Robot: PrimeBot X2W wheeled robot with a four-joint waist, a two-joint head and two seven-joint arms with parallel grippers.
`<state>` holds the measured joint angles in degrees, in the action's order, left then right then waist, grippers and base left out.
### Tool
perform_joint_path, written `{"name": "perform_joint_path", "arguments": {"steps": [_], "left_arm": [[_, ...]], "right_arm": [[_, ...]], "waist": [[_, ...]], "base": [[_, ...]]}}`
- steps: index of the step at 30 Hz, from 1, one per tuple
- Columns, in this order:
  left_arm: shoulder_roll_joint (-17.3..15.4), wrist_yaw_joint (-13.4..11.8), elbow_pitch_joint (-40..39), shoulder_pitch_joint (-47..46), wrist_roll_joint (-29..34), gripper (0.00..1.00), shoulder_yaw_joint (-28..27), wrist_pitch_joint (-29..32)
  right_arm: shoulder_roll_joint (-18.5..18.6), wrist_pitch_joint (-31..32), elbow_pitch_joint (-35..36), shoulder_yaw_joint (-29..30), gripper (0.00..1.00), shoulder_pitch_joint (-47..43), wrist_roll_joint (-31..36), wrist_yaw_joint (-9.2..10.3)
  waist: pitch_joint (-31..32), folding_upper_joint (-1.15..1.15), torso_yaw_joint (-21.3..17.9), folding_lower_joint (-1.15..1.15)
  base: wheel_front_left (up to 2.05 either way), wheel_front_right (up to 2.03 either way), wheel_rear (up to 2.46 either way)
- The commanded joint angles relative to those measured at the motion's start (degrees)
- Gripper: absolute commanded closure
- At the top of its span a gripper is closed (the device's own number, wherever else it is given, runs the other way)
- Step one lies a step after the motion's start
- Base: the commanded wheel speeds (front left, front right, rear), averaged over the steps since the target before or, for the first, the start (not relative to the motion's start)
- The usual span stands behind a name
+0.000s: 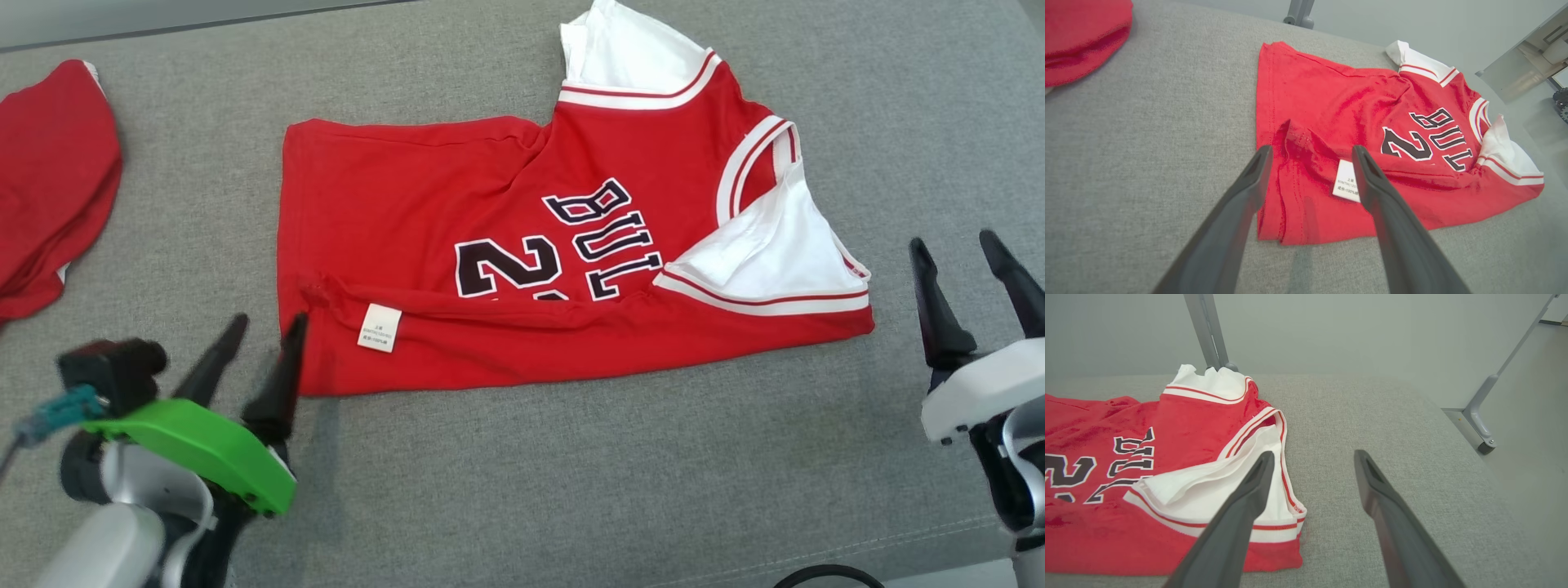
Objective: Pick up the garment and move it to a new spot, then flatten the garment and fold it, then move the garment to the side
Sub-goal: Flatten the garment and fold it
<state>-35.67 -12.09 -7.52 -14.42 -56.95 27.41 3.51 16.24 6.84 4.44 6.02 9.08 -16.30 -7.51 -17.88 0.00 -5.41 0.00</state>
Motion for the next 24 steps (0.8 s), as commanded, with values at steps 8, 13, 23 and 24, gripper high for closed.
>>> {"name": "perform_joint_path", "arguments": {"steps": [8, 13, 23, 24], "left_arm": [[5.82, 0.66, 10.30, -1.39, 2.01, 0.00, 5.87, 0.88], [6.84, 1.69, 14.57, -3.53, 0.92, 0.00, 7.31, 3.99], [8.48, 3.01, 19.55, -6.70, 0.34, 0.00, 8.81, 6.67], [8.66, 3.25, 19.81, -7.02, 0.33, 0.00, 9.14, 7.03]], "right_arm": [[1.11, 4.71, -8.01, -3.07, 0.00, -0.14, 2.36, 0.04], [2.73, 8.66, -12.94, -6.07, 0.00, 2.93, 0.84, 0.06], [4.33, 11.61, -19.19, -9.49, 0.00, 5.94, -2.96, 0.06], [4.46, 11.85, -19.61, -9.70, 0.00, 6.22, -3.27, 0.06]], "waist": [[0.26, 0.00, 1.33, 0.00], [0.36, 0.00, 1.74, 0.00], [0.27, 0.00, 2.49, 0.00], [0.19, 0.00, 2.53, 0.00]], "base": [[0.00, 0.00, 0.00], [0.00, 0.00, 0.00], [0.00, 0.00, 0.00], [0.00, 0.00, 0.00]]}}
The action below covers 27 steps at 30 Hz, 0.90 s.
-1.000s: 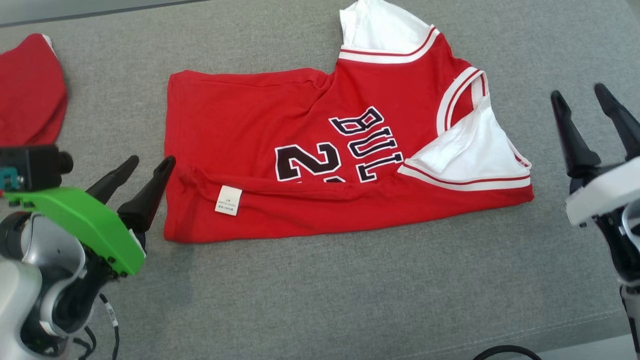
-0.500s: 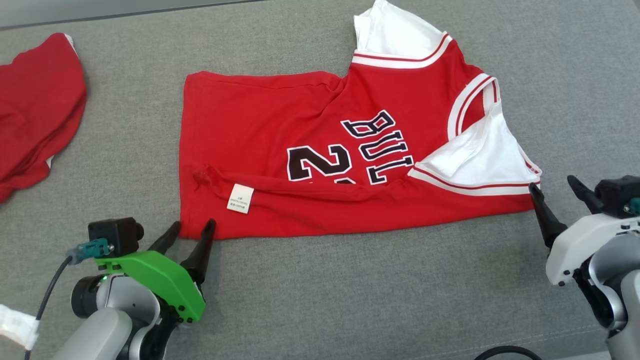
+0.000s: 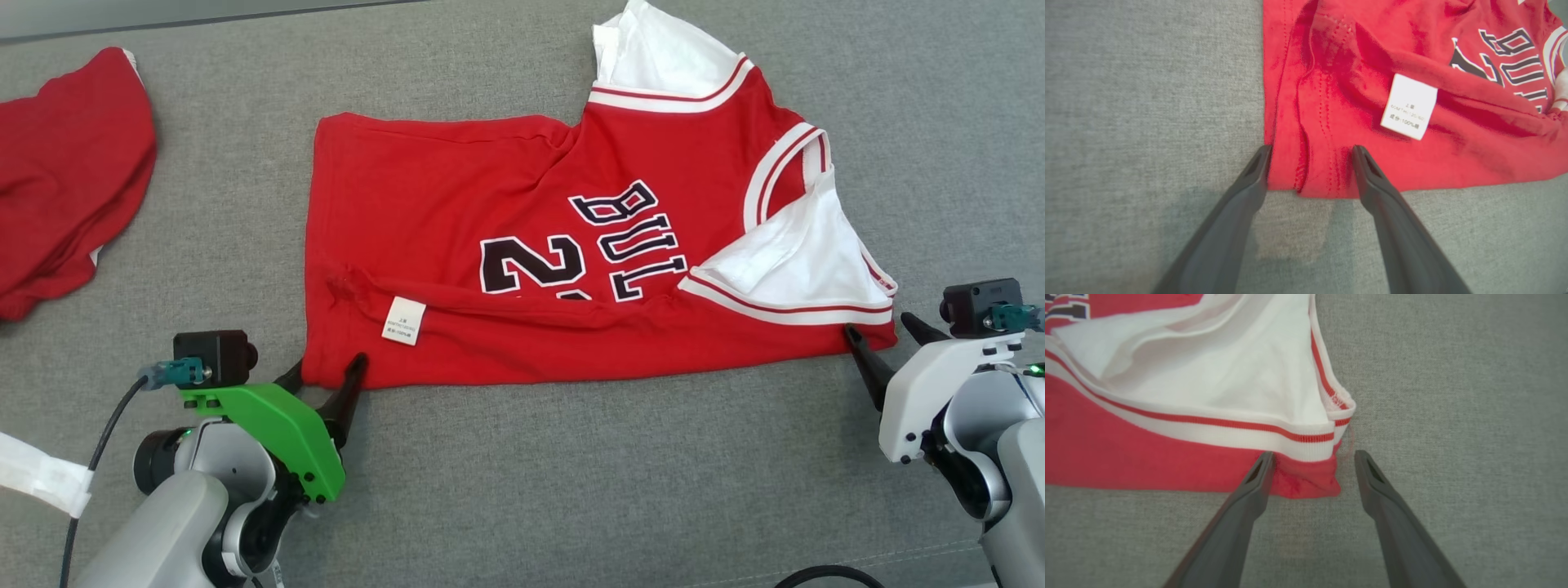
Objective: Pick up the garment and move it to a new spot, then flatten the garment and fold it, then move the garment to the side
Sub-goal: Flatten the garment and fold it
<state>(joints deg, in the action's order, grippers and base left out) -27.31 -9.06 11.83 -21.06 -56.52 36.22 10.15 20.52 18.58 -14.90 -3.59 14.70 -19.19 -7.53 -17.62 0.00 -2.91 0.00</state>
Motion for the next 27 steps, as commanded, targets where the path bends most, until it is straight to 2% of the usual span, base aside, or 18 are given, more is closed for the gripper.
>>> {"name": "perform_joint_path", "arguments": {"steps": [1, 2, 3, 4, 5, 6, 7, 8, 12, 16, 21, 24, 27], "left_arm": [[0.59, 0.50, 0.75, -0.70, -0.27, 0.00, 0.56, 0.78], [0.72, 0.73, 1.08, -1.00, -0.22, 0.14, 0.84, 1.20], [0.85, 1.03, 1.47, -1.35, -0.18, 0.63, 1.05, 1.40], [0.89, 1.50, 1.81, -1.65, -0.18, 1.00, 1.40, 1.77], [0.89, 1.50, 1.81, -1.65, -0.18, 1.00, 1.40, 1.77], [0.84, 2.02, 2.27, -1.83, -0.14, 1.00, 1.85, 2.18], [0.88, 2.54, 2.60, -1.99, -0.23, 1.00, 2.02, 2.29], [0.97, 2.88, 2.89, -2.05, -0.38, 1.00, 1.99, 2.10], [0.30, 4.66, 2.45, -0.37, -2.66, 1.00, 1.12, 2.17], [-1.27, 4.55, -1.07, 1.87, -4.23, 1.00, 0.19, 2.77], [-4.00, 2.07, -10.93, 7.90, -4.77, 1.00, -0.01, 2.34], [-4.98, -0.46, -16.44, 12.54, -4.88, 1.00, -0.21, 1.02], [-4.28, -2.64, -18.91, 17.02, -6.00, 1.00, -0.55, -0.67]], "right_arm": [[0.34, 0.47, -0.51, -0.55, 0.00, 0.86, -0.76, 0.08], [0.49, 0.61, -0.74, -1.05, 0.00, 1.06, -1.19, 0.08], [0.58, 1.16, -1.14, -1.50, 0.00, 1.17, -1.84, 0.08], [0.75, 1.55, -1.46, -1.97, 0.25, 1.31, -2.40, 0.08], [0.75, 1.55, -1.46, -1.97, 0.25, 1.31, -2.40, 0.08], [1.01, 1.87, -1.74, -2.42, 0.56, 1.69, -2.72, 0.08], [1.28, 2.11, -2.02, -2.78, 0.70, 2.18, -3.14, 0.08], [1.39, 2.49, -2.26, -3.38, 1.00, 2.42, -3.77, 0.08], [3.61, 4.87, -1.89, -4.67, 1.00, 2.91, -7.85, 0.09], [6.86, 8.51, 0.75, -3.43, 1.00, 0.93, -12.82, 0.09], [9.95, 14.36, 6.49, 1.46, 1.00, -4.61, -18.46, 0.09], [9.81, 17.80, 11.01, 4.37, 1.00, -9.73, -19.92, 0.09], [8.17, 19.18, 13.93, 6.80, 1.00, -13.93, -19.17, 0.09]], "waist": [[-0.11, 0.00, 0.07, 0.00], [-0.13, 0.00, 0.09, 0.00], [-0.12, 0.00, 0.07, 0.00], [-0.10, 0.00, 0.02, 0.00], [-0.10, 0.00, 0.02, 0.00], [-0.05, 0.00, -0.04, 0.00], [0.03, 0.00, -0.10, 0.00], [0.17, 0.00, -0.15, 0.00], [1.57, 0.00, 0.03, 0.00], [2.99, 0.00, 0.83, 0.00], [3.73, 0.00, 1.67, 0.00], [3.47, 0.00, 1.91, 0.00], [2.62, 0.00, 1.96, 0.00]], "base": [[0.00, 0.00, 0.00], [0.00, 0.00, 0.00], [0.00, 0.00, 0.00], [0.00, 0.00, 0.00], [0.00, 0.00, 0.00], [0.00, 0.00, 0.00], [0.00, 0.00, 0.00], [0.00, 0.00, 0.00], [0.00, 0.00, 0.00], [0.00, 0.00, 0.00], [0.00, 0.00, 0.00], [0.00, 0.00, 0.00], [0.00, 0.00, 0.00]]}}
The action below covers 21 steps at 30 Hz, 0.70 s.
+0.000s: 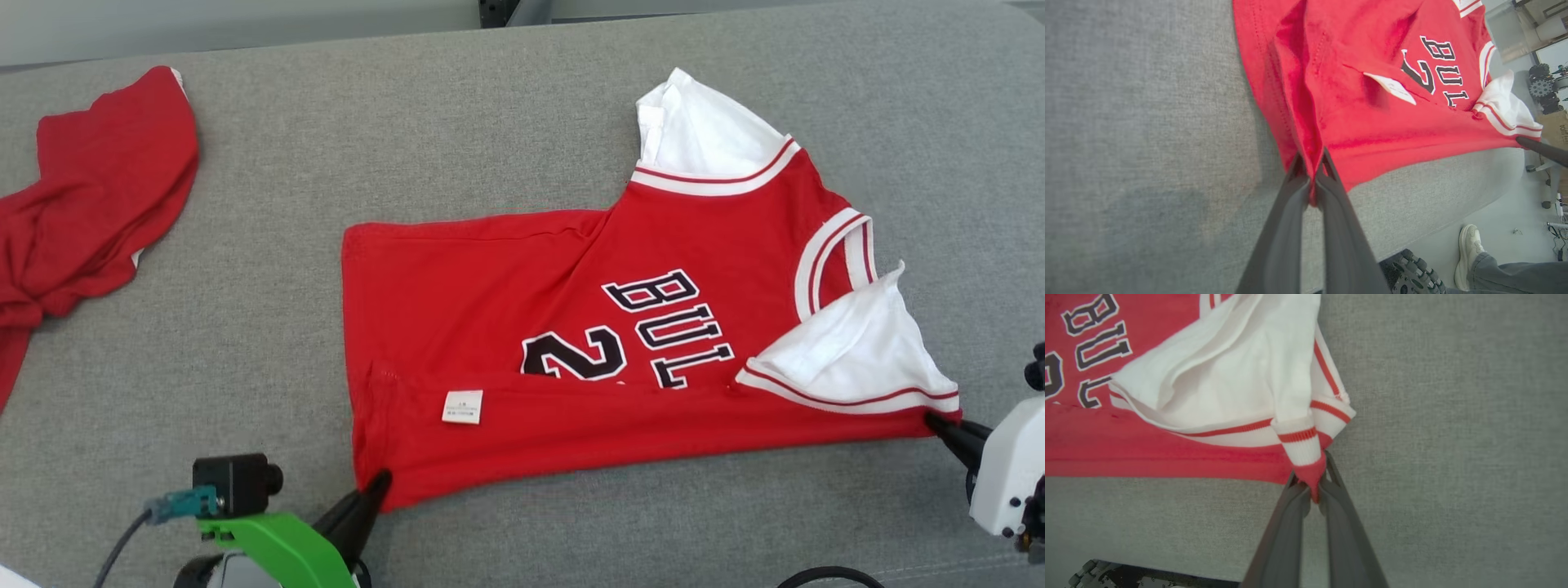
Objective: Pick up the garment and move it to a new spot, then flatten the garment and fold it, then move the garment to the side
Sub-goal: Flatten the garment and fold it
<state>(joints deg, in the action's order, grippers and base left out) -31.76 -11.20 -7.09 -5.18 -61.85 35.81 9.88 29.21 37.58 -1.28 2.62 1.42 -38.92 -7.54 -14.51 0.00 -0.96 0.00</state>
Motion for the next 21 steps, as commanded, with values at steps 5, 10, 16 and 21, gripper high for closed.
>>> {"name": "perform_joint_path", "arguments": {"steps": [5, 10, 16, 21], "left_arm": [[1.72, -2.34, 1.64, 3.35, 0.81, 0.63, 0.99, -2.35], [-0.86, -2.99, -0.40, 1.98, 3.37, 0.00, 0.27, -2.84], [-8.43, -3.61, -6.39, -4.80, 5.67, 0.00, -3.69, 0.84], [-6.43, -0.88, -2.85, -18.98, 5.78, 0.00, -2.86, 8.23]], "right_arm": [[-2.96, -1.32, 0.91, 2.30, 0.10, -3.19, 4.33, 0.10], [-1.79, 0.30, 4.64, 3.61, 0.00, -2.19, 4.89, 0.09], [-0.02, 4.33, 12.81, 6.14, 0.00, 7.57, 4.06, 0.08], [0.18, 6.95, 8.83, 3.13, 0.00, 22.84, 8.89, 0.06]], "waist": [[-1.71, 0.00, 0.15, 0.00], [-2.59, 0.00, 0.28, 0.00], [-6.54, 0.00, 0.55, 0.00], [-12.75, 0.00, 3.38, 0.00]], "base": [[0.00, 0.00, 0.00], [0.00, 0.00, 0.00], [0.00, 0.00, 0.00], [0.00, 0.00, 0.00]]}}
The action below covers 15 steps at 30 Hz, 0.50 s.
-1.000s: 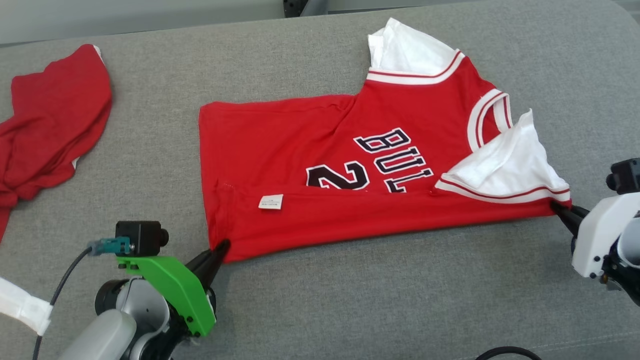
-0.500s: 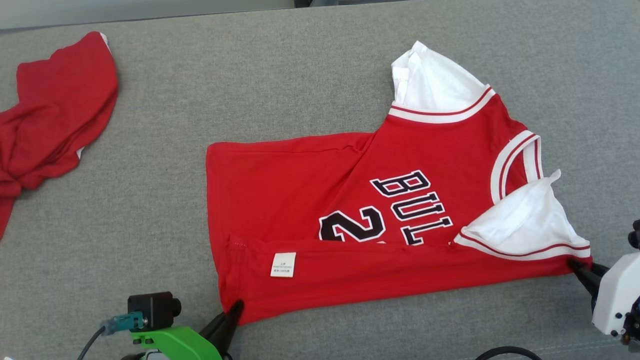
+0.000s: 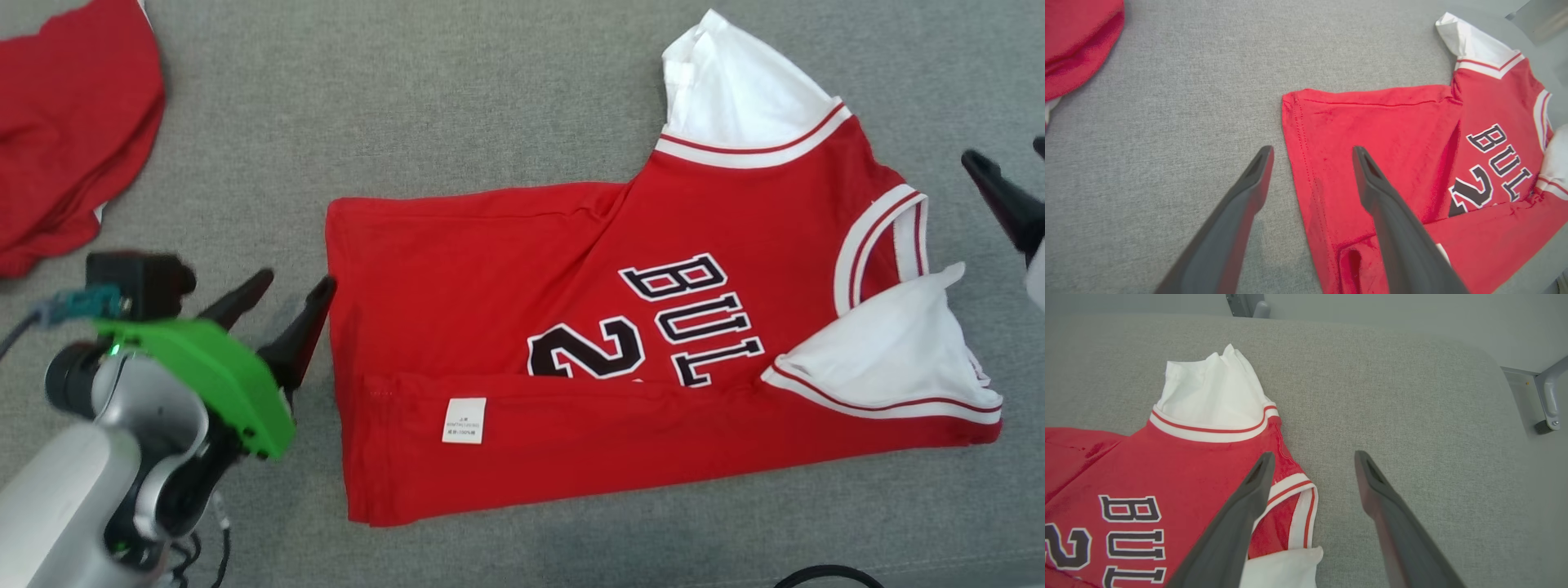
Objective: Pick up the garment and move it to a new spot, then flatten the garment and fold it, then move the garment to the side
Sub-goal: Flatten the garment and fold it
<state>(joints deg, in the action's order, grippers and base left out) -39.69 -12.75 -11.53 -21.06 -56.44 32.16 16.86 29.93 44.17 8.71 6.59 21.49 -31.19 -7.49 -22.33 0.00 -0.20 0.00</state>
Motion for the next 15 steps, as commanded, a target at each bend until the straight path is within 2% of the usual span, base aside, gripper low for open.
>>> {"name": "perform_joint_path", "arguments": {"steps": [1, 4, 8, 12, 15], "left_arm": [[1.50, 0.66, 1.59, -3.09, 0.38, 0.00, 0.79, 1.25], [5.98, 2.77, 9.27, -12.62, 2.44, 0.00, 4.43, 5.42], [12.23, 5.20, 19.03, -20.67, 4.03, 0.00, 7.75, 7.41], [14.97, 7.83, 23.80, -24.03, 5.31, 0.00, 10.59, 8.35], [16.37, 9.38, 25.20, -25.11, 4.48, 0.00, 11.36, 8.87]], "right_arm": [[-0.55, 0.36, -1.16, -0.84, 0.00, 2.77, 1.15, 0.00], [-1.60, -0.03, -7.13, -4.45, 0.00, 12.12, 4.91, 0.00], [-4.71, -2.77, -17.22, -9.48, 0.00, 21.87, 10.14, 0.00], [-6.74, -5.67, -26.86, -13.30, 0.00, 27.34, 13.39, 0.03], [-6.79, -7.70, -32.19, -14.56, 0.00, 29.81, 15.01, 0.03]], "waist": [[-4.93, 0.00, 2.62, 0.00], [-7.42, 0.00, 5.00, 0.00], [-8.89, 0.00, 7.34, 0.00], [-8.83, 0.00, 9.29, 0.00], [-9.63, 0.00, 10.70, 0.00]], "base": [[0.00, 0.00, 0.00], [0.00, 0.00, 0.00], [0.00, 0.00, 0.00], [0.00, 0.00, 0.00], [0.00, 0.00, 0.00]]}}
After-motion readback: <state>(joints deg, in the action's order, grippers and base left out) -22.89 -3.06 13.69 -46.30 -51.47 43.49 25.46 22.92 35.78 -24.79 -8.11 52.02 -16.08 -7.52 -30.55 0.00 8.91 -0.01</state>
